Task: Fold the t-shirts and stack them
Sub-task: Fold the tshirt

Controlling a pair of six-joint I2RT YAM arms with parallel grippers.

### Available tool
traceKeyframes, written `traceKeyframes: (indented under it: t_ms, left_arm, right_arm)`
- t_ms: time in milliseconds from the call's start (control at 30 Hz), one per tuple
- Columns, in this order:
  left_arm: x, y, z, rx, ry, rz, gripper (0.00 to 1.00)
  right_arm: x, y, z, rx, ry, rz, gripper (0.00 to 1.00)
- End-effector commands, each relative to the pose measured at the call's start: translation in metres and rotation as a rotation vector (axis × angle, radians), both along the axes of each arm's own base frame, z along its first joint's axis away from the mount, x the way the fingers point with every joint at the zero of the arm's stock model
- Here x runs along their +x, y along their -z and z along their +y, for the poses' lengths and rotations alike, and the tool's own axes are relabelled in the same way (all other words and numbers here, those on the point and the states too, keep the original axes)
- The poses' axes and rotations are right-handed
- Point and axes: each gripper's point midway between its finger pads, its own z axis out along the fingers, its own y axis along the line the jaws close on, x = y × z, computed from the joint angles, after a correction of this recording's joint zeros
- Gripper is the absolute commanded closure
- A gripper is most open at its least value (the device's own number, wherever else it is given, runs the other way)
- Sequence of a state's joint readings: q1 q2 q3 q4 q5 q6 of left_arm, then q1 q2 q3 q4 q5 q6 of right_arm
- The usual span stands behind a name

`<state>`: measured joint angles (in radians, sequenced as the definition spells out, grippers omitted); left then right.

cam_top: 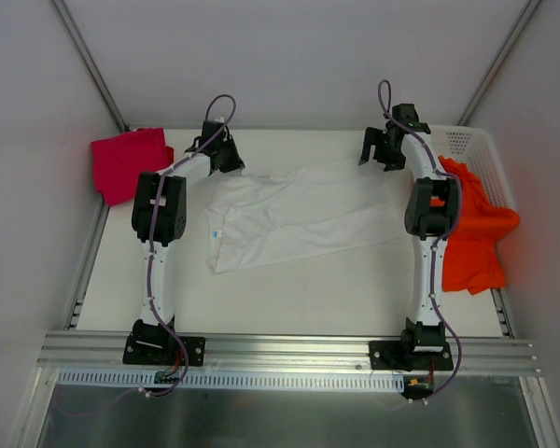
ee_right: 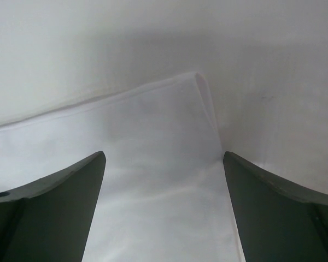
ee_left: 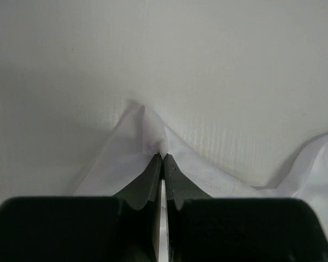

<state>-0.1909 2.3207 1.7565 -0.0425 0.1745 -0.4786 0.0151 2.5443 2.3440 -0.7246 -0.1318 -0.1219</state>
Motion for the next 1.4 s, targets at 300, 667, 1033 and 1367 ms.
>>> traceKeyframes:
  t_ms: [300,667,1033,1367]
  left_arm:
    - [0.000,-0.041,-0.007,-0.005,0.034,-0.074,1.00]
    - [-0.001,-0.048,-0.009,-0.017,0.037,-0.082,1.00]
    - [0.000,-0.045,-0.012,-0.033,0.043,-0.076,1.00]
    - [-0.003,-0.047,-0.011,-0.029,0.041,-0.078,1.00]
  right_arm:
    - [0.034,-0.024,-0.049,0.191,0.199,-0.120,0.06]
    - [0.030,-0.002,-0.069,0.130,0.211,-0.079,0.07]
    - [0.004,-0.010,-0.088,-0.375,-0.033,0.004,0.01]
    - [0.004,0.016,-0.068,-0.490,-0.149,0.062,0.71]
